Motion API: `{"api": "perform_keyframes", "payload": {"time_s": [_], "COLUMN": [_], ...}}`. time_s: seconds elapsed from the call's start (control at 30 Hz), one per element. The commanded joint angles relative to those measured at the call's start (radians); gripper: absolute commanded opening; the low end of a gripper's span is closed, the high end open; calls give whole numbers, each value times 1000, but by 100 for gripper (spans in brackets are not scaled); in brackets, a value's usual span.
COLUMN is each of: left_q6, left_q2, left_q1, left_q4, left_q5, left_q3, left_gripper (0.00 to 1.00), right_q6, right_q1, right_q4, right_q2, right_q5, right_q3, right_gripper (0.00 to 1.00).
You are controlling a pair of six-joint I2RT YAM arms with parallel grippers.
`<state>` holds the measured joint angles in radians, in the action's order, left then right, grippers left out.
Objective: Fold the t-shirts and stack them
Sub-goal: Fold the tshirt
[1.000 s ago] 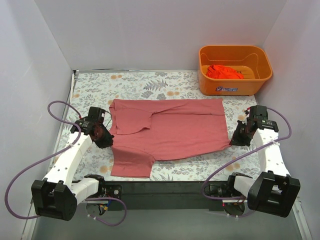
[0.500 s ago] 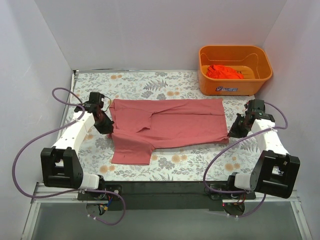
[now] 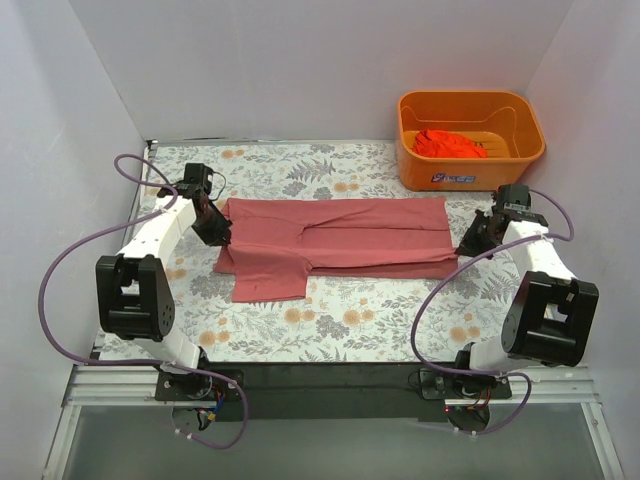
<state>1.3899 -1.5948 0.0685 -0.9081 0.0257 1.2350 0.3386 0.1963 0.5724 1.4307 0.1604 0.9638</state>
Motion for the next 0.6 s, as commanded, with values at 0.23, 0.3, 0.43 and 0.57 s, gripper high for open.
{"api": "perform_keyframes", "payload": {"time_s": [0.23,0.3,0.43,0.57], "left_q6": [-23,-25,-17,-8], "left_q2": [-106,-120,-151,-149], "left_q1": [-9,-9,-9,-9], "left_q4": [44,57,71,89], "left_q5": [32,48,46,69], "left_q3": [93,90,87,84], "left_gripper": [0,0,0,0], "right_q6": [-12,-12,-7,-4], "right_q1": [6,6,6,6], "right_q4": [-92,-103,-140,-163], "right_q2": [100,111,134,148], "right_q5": [-7,-7,2,-4], "right_q3": [82,81,73,70], "right_gripper": [1,1,1,1]}}
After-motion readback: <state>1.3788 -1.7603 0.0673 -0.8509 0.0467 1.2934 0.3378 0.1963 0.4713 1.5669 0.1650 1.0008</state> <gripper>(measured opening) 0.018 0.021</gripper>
